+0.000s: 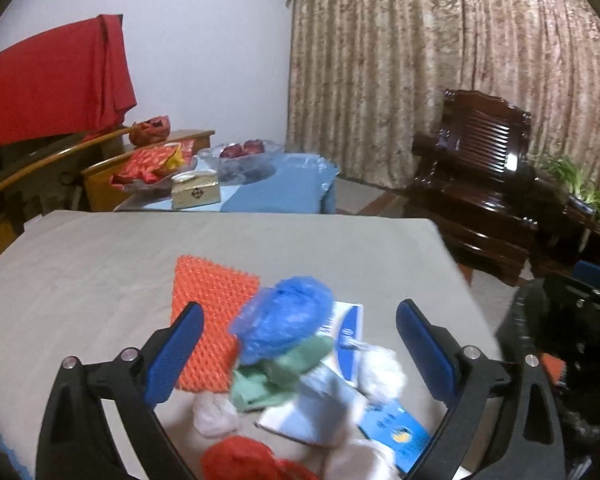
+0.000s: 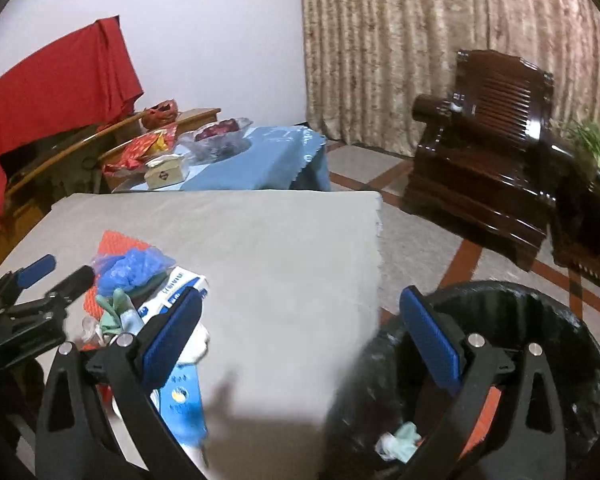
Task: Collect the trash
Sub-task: 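Grasp the blue plastic bag with the left tool while the right tool grasps tissue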
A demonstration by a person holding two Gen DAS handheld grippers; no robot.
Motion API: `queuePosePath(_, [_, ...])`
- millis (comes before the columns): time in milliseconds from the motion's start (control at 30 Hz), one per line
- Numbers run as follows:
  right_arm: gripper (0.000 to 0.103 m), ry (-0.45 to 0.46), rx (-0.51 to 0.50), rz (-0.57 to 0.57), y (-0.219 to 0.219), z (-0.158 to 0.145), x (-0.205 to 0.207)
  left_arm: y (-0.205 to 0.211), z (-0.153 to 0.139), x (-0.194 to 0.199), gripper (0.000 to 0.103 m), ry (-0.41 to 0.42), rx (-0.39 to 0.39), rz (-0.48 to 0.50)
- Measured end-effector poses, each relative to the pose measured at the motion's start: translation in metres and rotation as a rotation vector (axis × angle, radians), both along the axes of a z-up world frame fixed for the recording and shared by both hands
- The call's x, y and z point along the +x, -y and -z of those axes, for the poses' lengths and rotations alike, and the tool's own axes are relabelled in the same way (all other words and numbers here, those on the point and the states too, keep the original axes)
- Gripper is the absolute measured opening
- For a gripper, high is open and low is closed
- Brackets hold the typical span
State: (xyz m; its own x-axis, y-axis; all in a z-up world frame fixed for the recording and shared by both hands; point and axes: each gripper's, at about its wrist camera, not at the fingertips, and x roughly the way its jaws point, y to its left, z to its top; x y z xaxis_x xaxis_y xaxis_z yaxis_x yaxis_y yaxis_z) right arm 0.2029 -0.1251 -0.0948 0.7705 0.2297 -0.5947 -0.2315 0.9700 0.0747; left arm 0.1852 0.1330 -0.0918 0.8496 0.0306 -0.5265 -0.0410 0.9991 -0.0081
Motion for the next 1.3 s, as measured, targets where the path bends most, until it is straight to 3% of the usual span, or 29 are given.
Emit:
queuePosePath(367, [0.096,-0.071,0.004,-0.007,-0.031,0.022,0.046,-0.005,0.045,0.057,0.088,-0.134,0.008,0.027])
queuePosePath(533, [0.097,-0.085,0.002,-0.019,-0.039,0.027,0.053,-0.005,0.051,0.063,0.058,-0.160,-0.002,0.038])
queuePosePath(567, [0.097,-0.085,0.000,-0.022,-0.038,0.028,0.053,-0.005,0.051,0.062,0.056,-0.154,-0.007,0.038])
queuePosePath(600, [0.097,-0.083,-0.004,-0.024,-0.040,0.028,0.053,-0.007,0.048,0.060,0.049,-0.140,-0.015,0.040])
queuePosePath(633, [0.097,-0.082,-0.006,-0.027,-0.042,0.028,0.053,-0.008,0.045,0.059,0.033,-0.128,-0.020,0.043])
queuePosePath(667, [0.097,-0.081,-0.006,-0.029,-0.043,0.027,0.053,-0.009,0.041,0.059,0.027,-0.119,-0.028,0.050])
queuePosePath(900, [0.097,-0.062,-0.003,-0.048,-0.049,0.021,0.046,-0.024,0.012,0.046,0.020,-0.048,-0.105,0.042])
queuePosePath(1100, [0.096,-0.062,0.013,-0.066,-0.056,0.021,0.037,-0.038,-0.011,0.020,0.018,0.022,-0.108,-0.005])
queuePosePath(1300, [0.096,-0.096,-0.019,-0.114,-0.083,0.045,0.028,-0.044,0.006,0.003,0.018,-0.017,-0.059,-0.028])
